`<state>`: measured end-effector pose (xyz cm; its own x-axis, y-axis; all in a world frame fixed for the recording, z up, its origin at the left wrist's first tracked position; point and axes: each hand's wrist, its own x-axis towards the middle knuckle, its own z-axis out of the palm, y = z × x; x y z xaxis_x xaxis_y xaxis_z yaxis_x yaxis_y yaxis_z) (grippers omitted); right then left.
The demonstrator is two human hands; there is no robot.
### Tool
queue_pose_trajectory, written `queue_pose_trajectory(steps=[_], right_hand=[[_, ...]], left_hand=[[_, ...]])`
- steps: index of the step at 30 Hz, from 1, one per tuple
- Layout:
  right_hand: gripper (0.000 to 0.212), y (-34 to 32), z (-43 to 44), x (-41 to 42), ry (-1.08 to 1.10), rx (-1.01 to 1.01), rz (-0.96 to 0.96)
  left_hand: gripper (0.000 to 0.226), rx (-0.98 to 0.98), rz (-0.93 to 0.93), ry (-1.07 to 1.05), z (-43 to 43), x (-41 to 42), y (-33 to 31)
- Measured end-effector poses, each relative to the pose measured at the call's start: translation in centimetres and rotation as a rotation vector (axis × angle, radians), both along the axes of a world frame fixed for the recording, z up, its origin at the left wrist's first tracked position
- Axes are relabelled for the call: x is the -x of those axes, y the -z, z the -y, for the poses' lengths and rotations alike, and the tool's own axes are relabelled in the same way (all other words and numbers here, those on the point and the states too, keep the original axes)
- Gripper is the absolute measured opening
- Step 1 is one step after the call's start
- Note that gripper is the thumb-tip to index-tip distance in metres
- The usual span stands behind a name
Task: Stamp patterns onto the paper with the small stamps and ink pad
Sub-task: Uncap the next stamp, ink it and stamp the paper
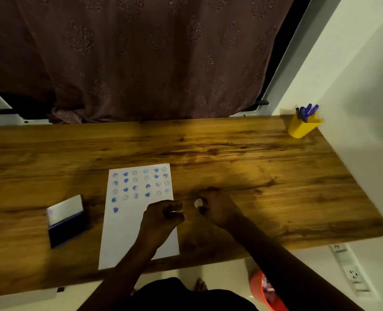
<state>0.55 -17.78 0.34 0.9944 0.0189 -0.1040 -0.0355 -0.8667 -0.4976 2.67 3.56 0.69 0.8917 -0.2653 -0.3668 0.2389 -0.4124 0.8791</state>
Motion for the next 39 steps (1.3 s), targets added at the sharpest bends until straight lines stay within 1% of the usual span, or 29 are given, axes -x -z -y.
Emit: queue_pose_trajectory(steps=[3, 5, 7, 9, 11, 13, 16, 19, 22, 24, 26, 27, 29, 30, 31, 33, 35, 37, 39], right_hand=[[0.031, -1.0, 2.0, 0.2, 0.019, 0.033, 0.004], [0.039, -2.0, 3.9, 0.9, 0.09, 0.076, -0.026], [0.037, -2.8, 5.8, 2.1, 0.15, 0.102, -0.071], [0.032, -3.2, 7.2, 3.6, 0.209, 0.069, -0.107], [0.036, -3.2, 7.8, 5.1, 0.258, 0.045, -0.164], [0.041, -2.5, 7.9, 6.1, 0.255, 0.102, -0.223], [0.037, -1.2, 7.6, 6.9, 0.249, 0.164, -0.212], [0.028, -0.7, 7.5, 6.8, 0.227, 0.176, -0.192], [0.026, -1.4, 7.3, 6.3, 0.24, 0.17, -0.155], [0.026, -2.4, 7.1, 5.9, 0.262, 0.081, -0.092], [0.026, -3.8, 6.6, 5.5, 0.326, -0.111, -0.043], [0.026, -4.6, 6.2, 5.3, 0.378, -0.266, -0.041], [0.022, -5.8, 4.8, 5.0, 0.468, -0.643, -0.066], [0.02, -6.1, 4.0, 4.8, 0.5, -0.791, -0.093], [0.021, -6.2, 3.4, 4.6, 0.522, -0.886, -0.124], [0.023, -6.3, 2.2, 4.3, 0.52, -1.005, -0.184], [0.03, -6.3, 1.0, 3.8, 0.507, -1.082, -0.231], [0.041, -6.2, 0.1, 3.5, 0.475, -1.069, -0.24], [0.043, -6.1, -0.6, 3.1, 0.404, -1.01, -0.222]], left_hand=[[0.027, 0.004, -0.011, 0.023, 0.5, 0.0, -0.1], [0.027, 0.009, -0.012, 0.045, 1.0, 0.1, -0.2], [0.027, 0.007, -0.007, 0.059, 1.5, 0.2, -0.2], [0.027, 0.002, -0.004, 0.074, 2.3, 0.3, -0.4], [0.028, 0.008, -0.011, 0.089, 3.0, 0.4, -0.4], [0.029, 0.024, -0.018, 0.109, 3.5, 0.6, -0.5], [0.029, 0.034, -0.017, 0.141, 4.0, 0.8, -0.3], [0.029, 0.027, -0.014, 0.16, 4.3, 1.0, -0.1], [0.027, 0.027, -0.003, 0.169, 4.5, 1.2, 0.1], [0.025, 0.048, -0.003, 0.169, 4.6, 1.3, -0.2], [0.026, 0.069, 0.016, 0.177, 4.8, 1.3, -0.8], [0.028, 0.092, 0.033, 0.183, 5.0, 1.3, -1.1], [0.037, 0.175, 0.052, 0.176, 5.0, 1.2, -1.8], [0.04, 0.227, 0.043, 0.164, 4.8, 1.1, -2.1], [0.043, 0.273, 0.036, 0.154, 4.7, 1.1, -2.2], [0.043, 0.328, 0.039, 0.135, 4.0, 0.9, -2.6], [0.039, 0.351, 0.051, 0.112, 3.2, 0.6, -2.7], [0.035, 0.368, 0.061, 0.082, 2.3, 0.3, -2.8], [0.029, 0.379, 0.065, 0.058, 1.3, 0.1, -2.9]])
